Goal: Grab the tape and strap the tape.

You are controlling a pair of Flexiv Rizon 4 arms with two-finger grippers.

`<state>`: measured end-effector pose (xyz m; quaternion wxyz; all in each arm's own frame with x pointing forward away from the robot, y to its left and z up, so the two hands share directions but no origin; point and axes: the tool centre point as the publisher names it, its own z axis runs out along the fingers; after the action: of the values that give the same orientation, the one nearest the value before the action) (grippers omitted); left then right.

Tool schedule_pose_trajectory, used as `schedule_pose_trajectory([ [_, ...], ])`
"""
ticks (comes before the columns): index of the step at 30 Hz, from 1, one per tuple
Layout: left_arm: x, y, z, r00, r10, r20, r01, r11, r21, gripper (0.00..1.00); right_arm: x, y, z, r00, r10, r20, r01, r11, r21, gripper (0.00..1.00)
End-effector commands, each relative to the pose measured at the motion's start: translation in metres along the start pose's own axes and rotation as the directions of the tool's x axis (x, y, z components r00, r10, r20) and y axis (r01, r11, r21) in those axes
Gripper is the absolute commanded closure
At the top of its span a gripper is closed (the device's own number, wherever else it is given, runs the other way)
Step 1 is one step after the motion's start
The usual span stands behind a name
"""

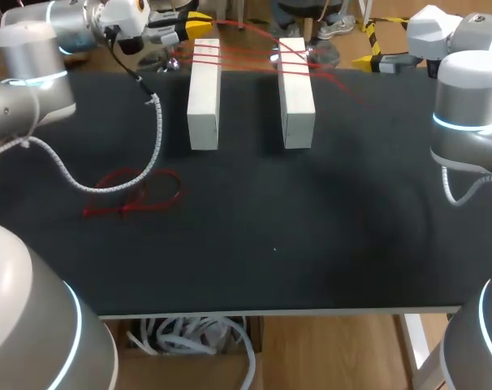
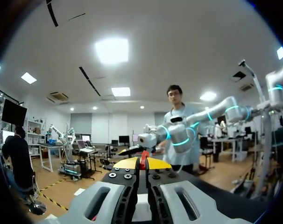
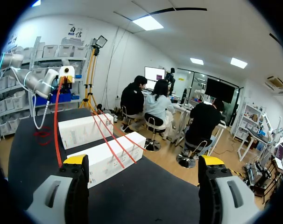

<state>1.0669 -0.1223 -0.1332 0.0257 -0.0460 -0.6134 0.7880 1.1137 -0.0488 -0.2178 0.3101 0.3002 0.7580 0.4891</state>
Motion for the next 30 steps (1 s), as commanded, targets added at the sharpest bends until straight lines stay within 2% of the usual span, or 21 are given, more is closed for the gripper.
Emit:
schedule_pose_trajectory([
  [1,0.0151,-0.0018,0.0068,0.996,0.015,0.091,-0.015,1.0,0.0,1.0,-0.0007,0.0001,0.0,1.0,0.0,-0.002,0.0,1.0,0.001,0.0],
  [15,0.0236,-0.0056,0.0117,0.994,0.067,0.088,-0.069,0.998,0.016,1.0,-0.0007,0.0001,0.0,1.0,0.0,-0.002,0.0,1.0,0.001,0.0],
  [28,0.0236,-0.0056,0.0117,0.994,0.067,0.088,-0.069,0.998,0.016,1.0,-0.0007,0.0001,0.0,1.0,0.0,-0.002,0.0,1.0,0.001,0.0],
  [30,0.0236,-0.0056,0.0117,0.994,0.067,0.088,-0.069,0.998,0.016,1.0,0.0009,0.0006,0.0015,0.997,0.052,0.056,-0.054,0.997,0.048,0.0],
])
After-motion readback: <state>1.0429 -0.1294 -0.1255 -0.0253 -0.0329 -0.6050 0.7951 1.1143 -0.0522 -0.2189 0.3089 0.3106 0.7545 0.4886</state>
